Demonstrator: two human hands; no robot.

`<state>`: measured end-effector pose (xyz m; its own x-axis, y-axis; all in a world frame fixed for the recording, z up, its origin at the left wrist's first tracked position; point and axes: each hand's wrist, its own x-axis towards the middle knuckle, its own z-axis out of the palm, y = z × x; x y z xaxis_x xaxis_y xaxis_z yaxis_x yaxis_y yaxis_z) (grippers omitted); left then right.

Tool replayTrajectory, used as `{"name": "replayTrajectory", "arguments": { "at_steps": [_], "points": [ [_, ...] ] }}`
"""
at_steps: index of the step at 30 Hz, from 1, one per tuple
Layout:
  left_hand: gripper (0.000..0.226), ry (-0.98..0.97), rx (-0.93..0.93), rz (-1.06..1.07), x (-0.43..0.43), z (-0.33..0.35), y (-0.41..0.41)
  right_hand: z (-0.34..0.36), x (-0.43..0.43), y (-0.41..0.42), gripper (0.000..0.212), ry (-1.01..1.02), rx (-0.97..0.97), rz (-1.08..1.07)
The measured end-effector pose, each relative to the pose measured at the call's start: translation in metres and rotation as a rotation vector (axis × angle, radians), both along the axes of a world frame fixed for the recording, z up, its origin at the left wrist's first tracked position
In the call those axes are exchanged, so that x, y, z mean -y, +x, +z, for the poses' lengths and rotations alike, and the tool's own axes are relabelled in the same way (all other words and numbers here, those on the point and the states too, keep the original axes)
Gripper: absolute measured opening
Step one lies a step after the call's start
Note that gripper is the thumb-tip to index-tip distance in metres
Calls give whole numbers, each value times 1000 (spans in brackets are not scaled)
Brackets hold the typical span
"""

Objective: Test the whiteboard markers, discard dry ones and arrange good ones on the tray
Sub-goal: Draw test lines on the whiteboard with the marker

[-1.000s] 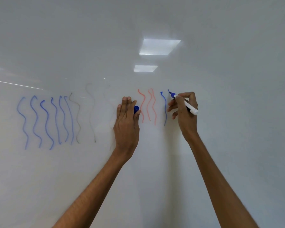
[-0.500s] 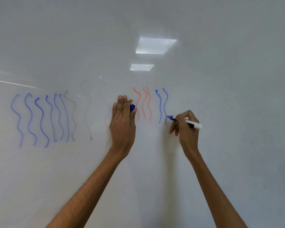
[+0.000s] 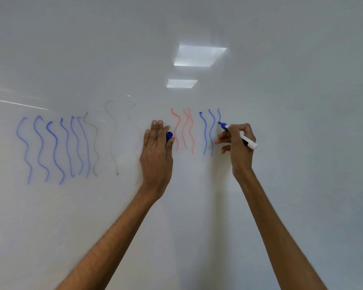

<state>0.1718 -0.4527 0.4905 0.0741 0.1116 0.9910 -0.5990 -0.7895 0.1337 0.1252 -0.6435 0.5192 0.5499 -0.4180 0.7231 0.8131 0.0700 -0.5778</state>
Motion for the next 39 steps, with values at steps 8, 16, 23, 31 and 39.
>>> {"name": "replayTrajectory", "arguments": {
  "at_steps": [8, 16, 23, 31, 39],
  "points": [
    [37, 16, 27, 20, 0, -1, -1, -46, 2, -9, 14, 59, -90, 17],
    [37, 112, 55, 77, -7, -7, -15, -80, 0, -18, 9, 141, -132, 52],
    [29, -90, -288, -226, -8, -79, -64, -110, -23, -39, 13, 96, -141, 259],
    [27, -179, -706, -432, -38, -177, -82, -170, -67, -37, 35, -64, -401, 398],
    [23, -181, -788, -313, -66, -214, -91, -220, -93, -34, 25, -155, -510, 340]
  ]
}}
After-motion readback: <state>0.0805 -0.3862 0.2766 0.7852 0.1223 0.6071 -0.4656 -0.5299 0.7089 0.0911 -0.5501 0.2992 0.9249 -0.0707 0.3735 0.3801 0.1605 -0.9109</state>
